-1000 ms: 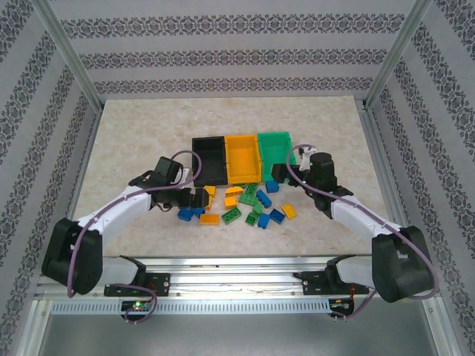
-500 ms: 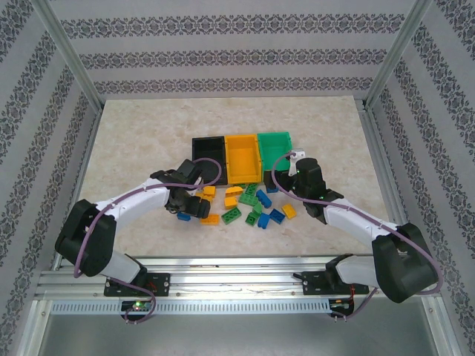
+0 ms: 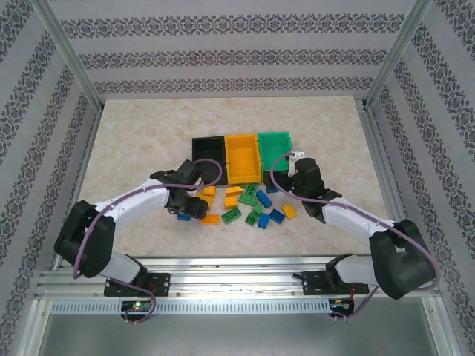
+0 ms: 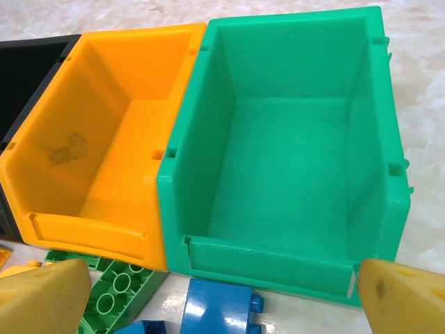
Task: Sort the legos into containers by color
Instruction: Pick up the lego from the middle-left of the table.
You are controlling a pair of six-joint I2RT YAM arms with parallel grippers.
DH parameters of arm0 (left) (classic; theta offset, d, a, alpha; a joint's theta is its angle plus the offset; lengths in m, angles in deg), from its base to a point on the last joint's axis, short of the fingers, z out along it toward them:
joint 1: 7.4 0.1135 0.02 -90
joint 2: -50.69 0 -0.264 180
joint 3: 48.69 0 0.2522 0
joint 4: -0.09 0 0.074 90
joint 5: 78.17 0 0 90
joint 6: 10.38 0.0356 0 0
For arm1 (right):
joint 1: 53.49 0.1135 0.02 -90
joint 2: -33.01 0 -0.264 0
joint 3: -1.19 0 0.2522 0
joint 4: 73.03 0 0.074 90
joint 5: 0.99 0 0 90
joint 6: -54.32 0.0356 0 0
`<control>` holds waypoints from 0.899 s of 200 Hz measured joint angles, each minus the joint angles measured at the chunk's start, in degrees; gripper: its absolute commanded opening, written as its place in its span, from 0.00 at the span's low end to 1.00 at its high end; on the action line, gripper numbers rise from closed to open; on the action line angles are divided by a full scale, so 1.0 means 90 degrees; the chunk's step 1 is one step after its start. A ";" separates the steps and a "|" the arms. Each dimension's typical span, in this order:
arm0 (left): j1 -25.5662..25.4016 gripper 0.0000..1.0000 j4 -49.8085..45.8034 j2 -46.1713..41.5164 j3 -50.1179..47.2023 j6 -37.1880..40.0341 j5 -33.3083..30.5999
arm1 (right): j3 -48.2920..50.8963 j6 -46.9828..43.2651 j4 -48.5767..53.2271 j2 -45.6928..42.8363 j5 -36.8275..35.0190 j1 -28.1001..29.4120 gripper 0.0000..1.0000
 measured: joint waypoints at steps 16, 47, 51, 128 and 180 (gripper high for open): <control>-0.0019 0.72 -0.0073 -0.0044 0.0000 0.0000 -0.0085 | 0.0000 0.0000 0.0000 0.0017 0.0000 0.0000 0.98; -0.0027 0.75 -0.0245 -0.0085 -0.0010 -0.0058 -0.0447 | 0.0000 0.0000 -0.0036 0.0017 0.0002 0.0000 0.98; -0.0027 0.75 -0.0243 -0.0121 -0.0029 -0.0075 -0.0486 | 0.0000 0.0000 -0.0044 0.0017 0.0000 0.0000 0.98; 0.0134 0.62 -0.0104 -0.0442 -0.0503 -0.0333 -0.0481 | 0.0000 0.0000 -0.0090 0.0024 0.0000 0.0000 0.98; 0.0209 0.53 0.0044 -0.0075 -0.0515 -0.0369 -0.0318 | 0.0000 -0.0002 -0.0090 0.0024 0.0000 0.0000 0.98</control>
